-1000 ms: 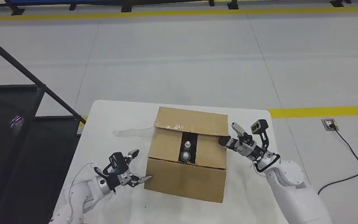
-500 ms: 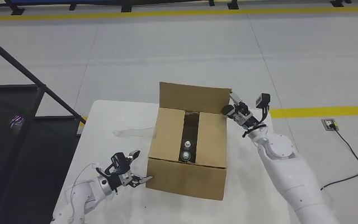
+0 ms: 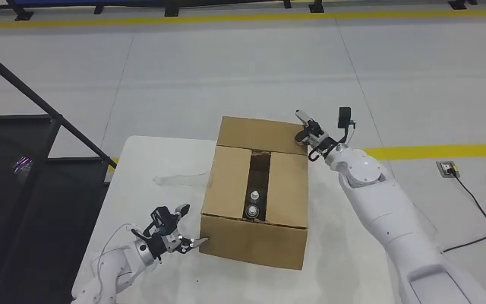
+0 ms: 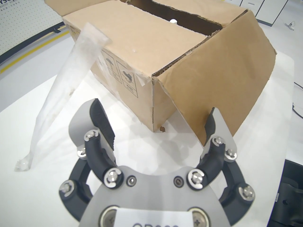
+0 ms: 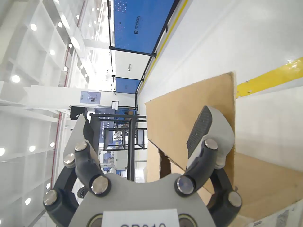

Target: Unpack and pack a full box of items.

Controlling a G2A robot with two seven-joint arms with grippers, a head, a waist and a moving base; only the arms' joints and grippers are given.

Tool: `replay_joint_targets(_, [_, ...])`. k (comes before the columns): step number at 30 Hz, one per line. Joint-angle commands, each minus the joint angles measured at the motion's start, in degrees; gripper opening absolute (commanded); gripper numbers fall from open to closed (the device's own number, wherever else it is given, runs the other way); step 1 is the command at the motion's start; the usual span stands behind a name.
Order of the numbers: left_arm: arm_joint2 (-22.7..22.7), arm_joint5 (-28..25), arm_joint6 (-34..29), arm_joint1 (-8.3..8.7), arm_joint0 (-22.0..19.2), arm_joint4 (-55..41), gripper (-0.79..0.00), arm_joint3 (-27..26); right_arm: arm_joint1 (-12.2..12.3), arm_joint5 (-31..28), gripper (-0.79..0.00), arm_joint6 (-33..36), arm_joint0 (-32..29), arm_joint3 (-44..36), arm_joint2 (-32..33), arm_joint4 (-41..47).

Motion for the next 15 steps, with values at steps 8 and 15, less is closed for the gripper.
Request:
replay_joint_targets(8, [0.7,0.9,0.3,0.15,0.1,-0.1,0.000,0.2,-2.7,0.5,0.000,1.5,3.2,9.0,-0.9,0.7])
replay_joint_targets(15, [-0.7,0.8,2.6,0.59,1.8,-1.3,0.000,-1.3,-2.5,-12.0,0.000,6.7,2.3,6.6,2.3,5.5])
